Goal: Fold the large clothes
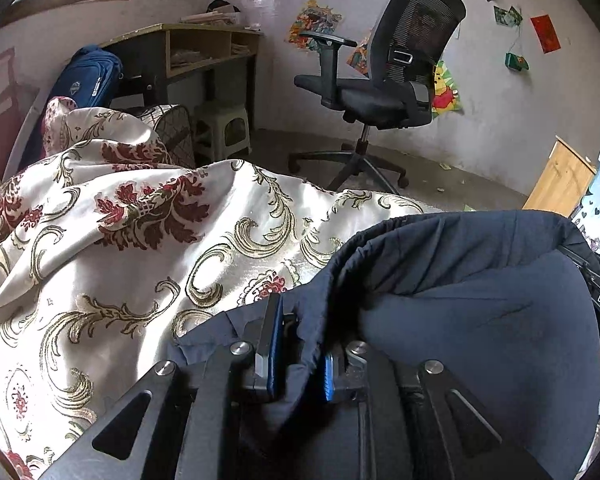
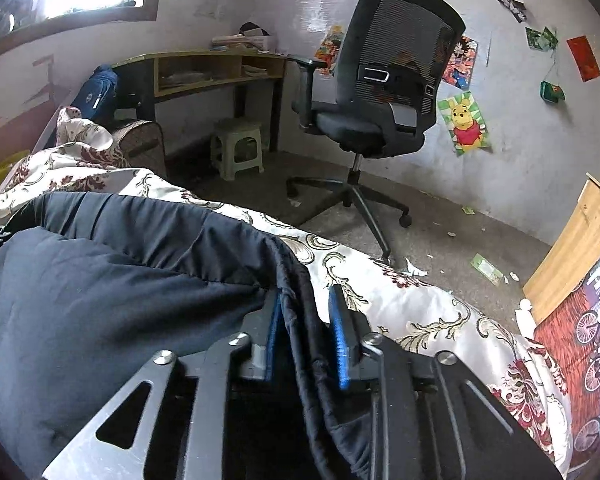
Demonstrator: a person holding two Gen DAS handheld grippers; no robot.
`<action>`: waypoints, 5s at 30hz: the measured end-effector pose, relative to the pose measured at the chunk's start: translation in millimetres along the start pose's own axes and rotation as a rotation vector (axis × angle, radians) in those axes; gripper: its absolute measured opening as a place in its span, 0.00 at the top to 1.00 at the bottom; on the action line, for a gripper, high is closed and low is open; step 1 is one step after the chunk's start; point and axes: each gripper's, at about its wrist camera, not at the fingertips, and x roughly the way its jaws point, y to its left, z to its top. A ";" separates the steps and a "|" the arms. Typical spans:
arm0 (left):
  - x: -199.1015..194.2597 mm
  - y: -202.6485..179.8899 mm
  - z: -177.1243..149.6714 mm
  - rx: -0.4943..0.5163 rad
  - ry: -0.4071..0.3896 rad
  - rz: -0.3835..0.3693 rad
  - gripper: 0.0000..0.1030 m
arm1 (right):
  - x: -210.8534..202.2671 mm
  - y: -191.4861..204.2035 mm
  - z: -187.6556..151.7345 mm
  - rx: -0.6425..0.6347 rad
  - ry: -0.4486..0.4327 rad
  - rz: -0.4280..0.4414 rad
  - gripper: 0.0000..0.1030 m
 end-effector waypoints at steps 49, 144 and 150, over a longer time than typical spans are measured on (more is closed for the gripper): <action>-79.6 -30.0 -67.5 0.187 -0.209 0.007 0.06 | -79.2 24.3 -60.8 -0.034 0.021 0.218 0.11; 63.1 16.6 -27.4 -0.171 0.077 0.071 0.00 | 89.8 -26.0 -48.0 0.315 0.042 0.262 0.01; 63.0 17.1 -26.8 -0.177 0.073 0.066 0.00 | 87.8 -23.7 -47.2 0.313 0.039 0.254 0.01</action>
